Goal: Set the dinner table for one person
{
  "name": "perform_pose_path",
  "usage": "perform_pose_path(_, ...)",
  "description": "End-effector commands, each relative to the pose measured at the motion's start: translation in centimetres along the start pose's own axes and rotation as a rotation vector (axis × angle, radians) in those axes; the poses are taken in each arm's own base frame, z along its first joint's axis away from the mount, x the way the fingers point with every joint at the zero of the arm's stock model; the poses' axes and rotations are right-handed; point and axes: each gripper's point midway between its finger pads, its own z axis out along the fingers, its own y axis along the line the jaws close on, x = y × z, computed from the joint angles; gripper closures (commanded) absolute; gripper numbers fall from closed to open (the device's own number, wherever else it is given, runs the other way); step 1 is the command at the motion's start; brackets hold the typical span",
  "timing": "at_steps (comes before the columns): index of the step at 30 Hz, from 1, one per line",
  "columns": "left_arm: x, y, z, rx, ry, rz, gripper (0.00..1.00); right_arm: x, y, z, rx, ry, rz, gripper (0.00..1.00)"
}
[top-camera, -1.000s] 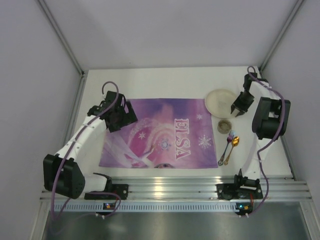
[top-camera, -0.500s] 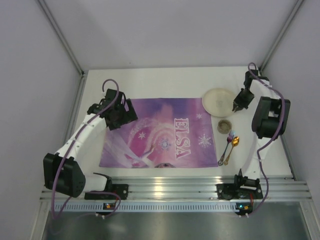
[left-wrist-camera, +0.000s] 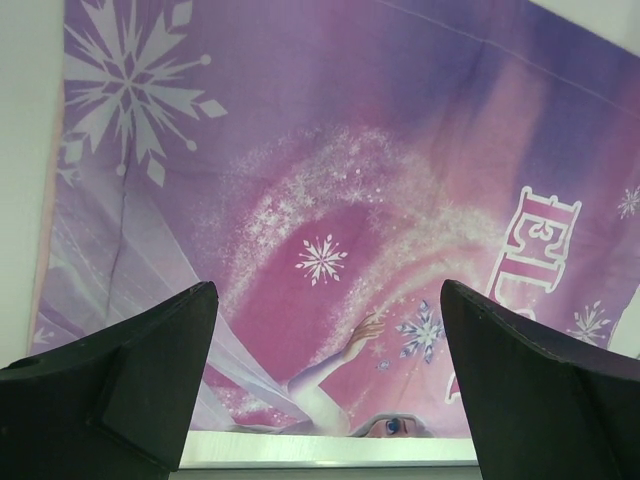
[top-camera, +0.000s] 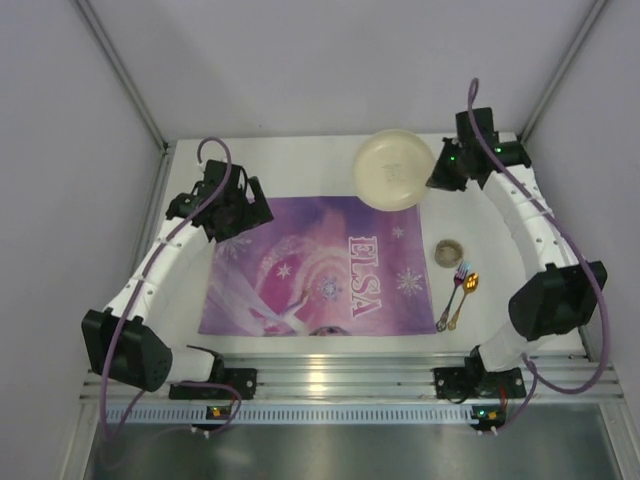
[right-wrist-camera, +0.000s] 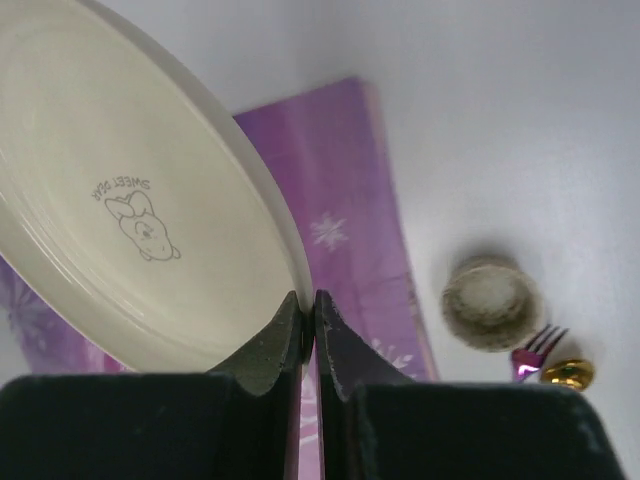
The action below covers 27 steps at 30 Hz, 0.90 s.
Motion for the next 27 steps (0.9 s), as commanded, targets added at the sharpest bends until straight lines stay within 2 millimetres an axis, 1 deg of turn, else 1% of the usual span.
perform_pose_path(1, -1.9, 0.0, -2.3, -0.003, -0.067, 0.007, 0.02, 5.2, 5.8, -4.0, -0.198, 0.074, -0.077, 1.00)
perform_pose_path(2, -1.9, 0.0, -2.6, -0.003, -0.075, 0.003, 0.02, 6.6, 7.0, -4.2, -0.231, 0.100, -0.074, 1.00)
perform_pose_path(3, -2.0, 0.2, -3.4, -0.002, -0.091, -0.006, 0.02, 9.3, 9.0, -4.1, -0.290, 0.146, -0.115, 1.00)
perform_pose_path(5, -1.7, 0.7, -4.0, -0.007, -0.100, -0.015, 0.01, 11.9, 10.6, -4.0, -0.336, 0.200, -0.108, 1.00)
perform_pose_path(6, -1.8, 0.9, -4.9, -0.002, -0.125, -0.027, 0.02, 14.0, 11.9, -3.9, -0.375, 0.236, -0.133, 1.00)
perform_pose_path(7, -1.1, 1.4, -5.0, -0.012, -0.116, -0.032, 0.02, 15.1, 12.5, -3.4, -0.374, 0.258, -0.133, 1.00)
perform_pose_path(8, -1.0, 1.6, -5.4, -0.010, -0.126, -0.038, 0.02, 16.2, 13.0, -3.1, -0.374, 0.278, -0.149, 1.00)
perform_pose_path(9, -0.9, 1.8, -6.4, 0.004, -0.146, -0.053, 0.01, 18.0, 14.2, -3.1, -0.393, 0.303, -0.185, 1.00)
perform_pose_path(10, -0.6, 2.2, -6.8, -0.002, -0.150, -0.061, 0.02, 19.3, 14.6, -2.1, -0.382, 0.333, -0.202, 1.00)
perform_pose_path(11, 0.1, 2.6, -6.9, -0.008, -0.142, -0.065, 0.01, 20.3, 15.0, -1.8, -0.380, 0.352, -0.214, 1.00)
perform_pose_path(12, 0.2, 2.9, -7.7, 0.003, -0.161, -0.077, 0.02, 21.7, 15.8, -1.7, -0.391, 0.367, -0.239, 1.00)
perform_pose_path(13, 0.9, 3.4, -7.9, -0.010, -0.149, -0.082, 0.02, 22.8, 15.9, -0.7, -0.372, 0.387, -0.251, 1.00)
perform_pose_path(14, 1.2, 3.6, -8.3, -0.010, -0.151, -0.087, 0.01, 23.4, 15.9, -0.2, -0.360, 0.394, -0.259, 1.00)
perform_pose_path(15, 1.5, 3.9, -8.9, -0.002, -0.162, -0.098, 0.02, 24.3, 15.9, 0.7, -0.345, 0.405, -0.268, 1.00)
perform_pose_path(17, 2.2, 4.4, -9.5, -0.007, -0.157, -0.105, 0.02, 25.2, 15.9, 1.5, -0.335, 0.417, -0.277, 1.00)
perform_pose_path(18, 2.4, 4.7, -10.1, -0.002, -0.167, -0.110, 0.01, 25.6, 16.0, 2.1, -0.330, 0.413, -0.283, 1.00)
perform_pose_path(19, 2.6, 5.0, -10.4, -0.005, -0.167, -0.110, 0.02, 26.0, 15.8, 2.8, -0.313, 0.418, -0.289, 1.00)
perform_pose_path(25, 4.3, 6.7, -12.1, -0.033, -0.162, -0.105, 0.02, 26.7, 14.0, 6.1, -0.213, 0.392, -0.310, 1.00)
perform_pose_path(27, 4.6, 7.1, -12.5, -0.038, -0.167, -0.104, 0.01, 26.9, 13.5, 6.8, -0.189, 0.388, -0.319, 1.00)
